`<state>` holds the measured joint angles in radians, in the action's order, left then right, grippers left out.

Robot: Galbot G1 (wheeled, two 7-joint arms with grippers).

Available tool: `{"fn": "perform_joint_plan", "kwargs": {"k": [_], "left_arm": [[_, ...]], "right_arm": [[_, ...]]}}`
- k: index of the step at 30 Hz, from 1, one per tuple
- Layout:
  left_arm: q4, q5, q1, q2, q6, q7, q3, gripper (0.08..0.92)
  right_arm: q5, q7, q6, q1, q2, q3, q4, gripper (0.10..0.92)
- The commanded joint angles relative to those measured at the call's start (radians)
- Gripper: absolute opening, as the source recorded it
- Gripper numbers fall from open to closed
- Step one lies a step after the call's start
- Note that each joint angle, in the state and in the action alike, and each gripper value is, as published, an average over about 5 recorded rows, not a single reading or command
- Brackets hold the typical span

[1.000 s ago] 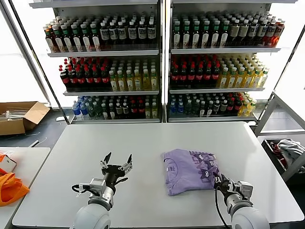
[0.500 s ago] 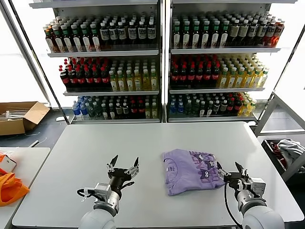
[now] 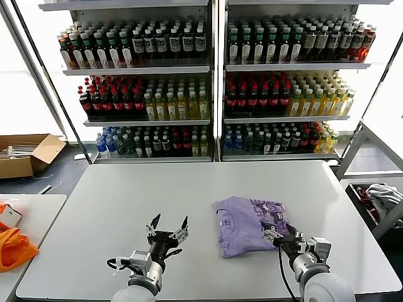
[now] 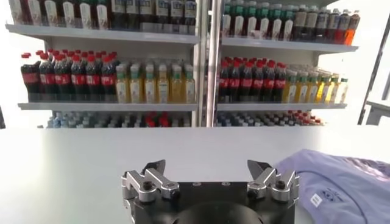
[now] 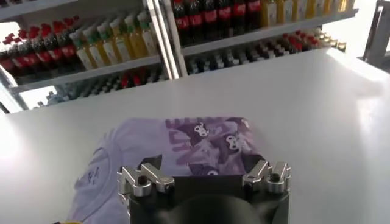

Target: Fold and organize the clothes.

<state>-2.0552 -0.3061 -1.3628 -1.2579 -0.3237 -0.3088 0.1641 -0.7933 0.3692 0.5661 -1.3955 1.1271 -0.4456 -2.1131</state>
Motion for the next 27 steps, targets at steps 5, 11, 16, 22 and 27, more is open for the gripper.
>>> {"fn": "perform_joint_plan", "kwargs": {"k": [5, 11, 16, 22, 27], "left_arm": [[0.007, 0.004, -0.022, -0.011, -0.003, 0.005, -0.006, 0.823], [0.013, 0.005, -0.026, -0.007, -0.002, 0.009, -0.003, 0.823], [0.012, 0.005, -0.029, -0.005, -0.002, 0.01, -0.004, 0.823], [0.011, 0.008, -0.041, -0.006, -0.002, 0.013, -0.002, 0.822], [0.007, 0.016, -0.053, -0.014, -0.001, 0.017, -0.002, 0.823]], "right_arm": [[-0.111, 0.034, -0.007, -0.003, 0.042, -0.019, 0.066, 0.823], [-0.03, 0.001, -0.022, -0.043, 0.066, -0.044, 0.05, 0.823], [-0.013, -0.022, -0.032, -0.066, 0.063, -0.054, 0.022, 0.823], [-0.03, -0.03, -0.014, -0.059, 0.055, -0.09, -0.112, 0.823], [-0.002, -0.028, -0.021, -0.037, 0.039, -0.099, -0.081, 0.823]]}}
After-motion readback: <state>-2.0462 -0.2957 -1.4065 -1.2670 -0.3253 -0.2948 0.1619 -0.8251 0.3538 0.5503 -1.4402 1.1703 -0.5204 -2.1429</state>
